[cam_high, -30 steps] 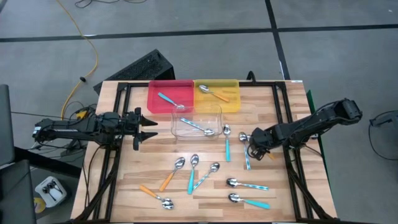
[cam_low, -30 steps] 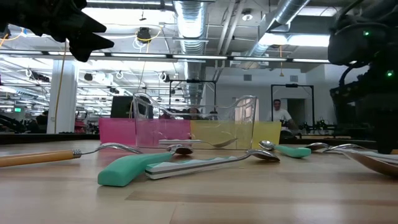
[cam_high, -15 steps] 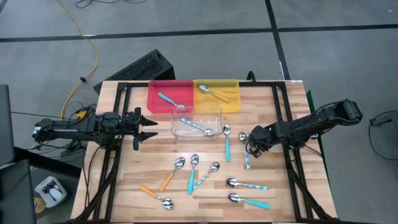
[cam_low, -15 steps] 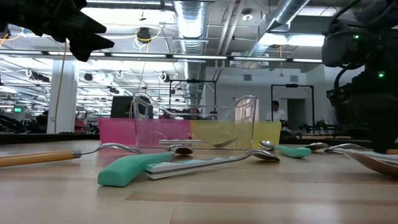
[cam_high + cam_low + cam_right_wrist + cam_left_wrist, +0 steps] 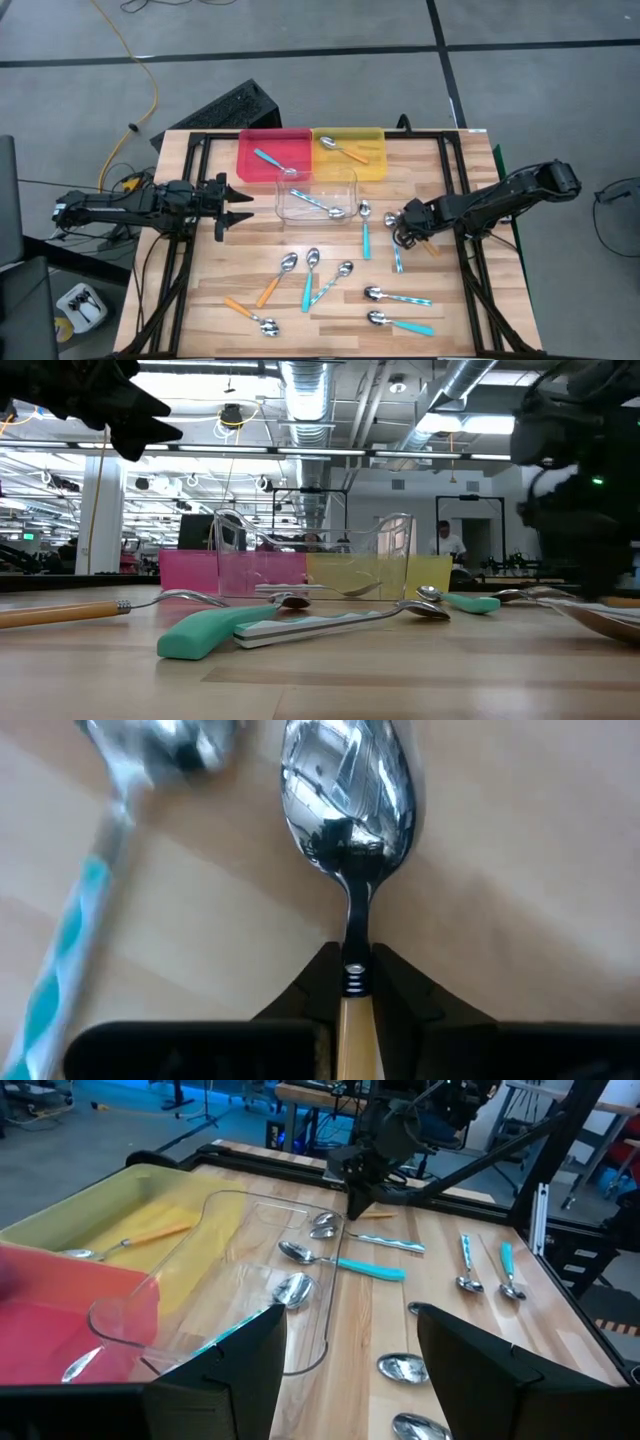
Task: Sort silverware by color (type)
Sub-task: Put the yellow spoon into the yellow bin, then adjust the transparent bin
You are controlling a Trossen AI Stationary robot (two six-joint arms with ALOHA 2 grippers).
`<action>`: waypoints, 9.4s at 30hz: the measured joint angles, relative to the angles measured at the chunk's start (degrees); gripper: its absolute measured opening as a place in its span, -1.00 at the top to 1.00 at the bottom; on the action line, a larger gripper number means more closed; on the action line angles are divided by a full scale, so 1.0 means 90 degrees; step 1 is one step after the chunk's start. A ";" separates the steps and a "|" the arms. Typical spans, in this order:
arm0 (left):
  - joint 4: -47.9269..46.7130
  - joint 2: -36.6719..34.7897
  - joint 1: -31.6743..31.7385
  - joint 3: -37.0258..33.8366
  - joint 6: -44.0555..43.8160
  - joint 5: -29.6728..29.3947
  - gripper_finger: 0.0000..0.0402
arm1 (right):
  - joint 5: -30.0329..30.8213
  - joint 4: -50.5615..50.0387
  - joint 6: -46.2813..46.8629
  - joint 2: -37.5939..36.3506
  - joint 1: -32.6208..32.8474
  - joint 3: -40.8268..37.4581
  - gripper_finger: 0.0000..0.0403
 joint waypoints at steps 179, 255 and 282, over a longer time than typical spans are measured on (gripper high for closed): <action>0.1274 0.1141 -0.0760 -0.1226 -0.1586 -0.2059 0.71 | 0.1710 0.0326 -0.6572 0.0850 -0.0412 0.4945 0.40; 0.3610 0.1588 -0.0481 -0.2234 -0.1901 -0.2503 1.00 | 0.2056 0.0421 -0.6467 0.0897 0.0263 0.4965 0.40; 0.5416 0.4158 -0.0094 -0.1704 -0.1498 -0.2319 1.00 | 0.2056 0.0395 -0.6350 0.0897 0.0263 0.4965 0.40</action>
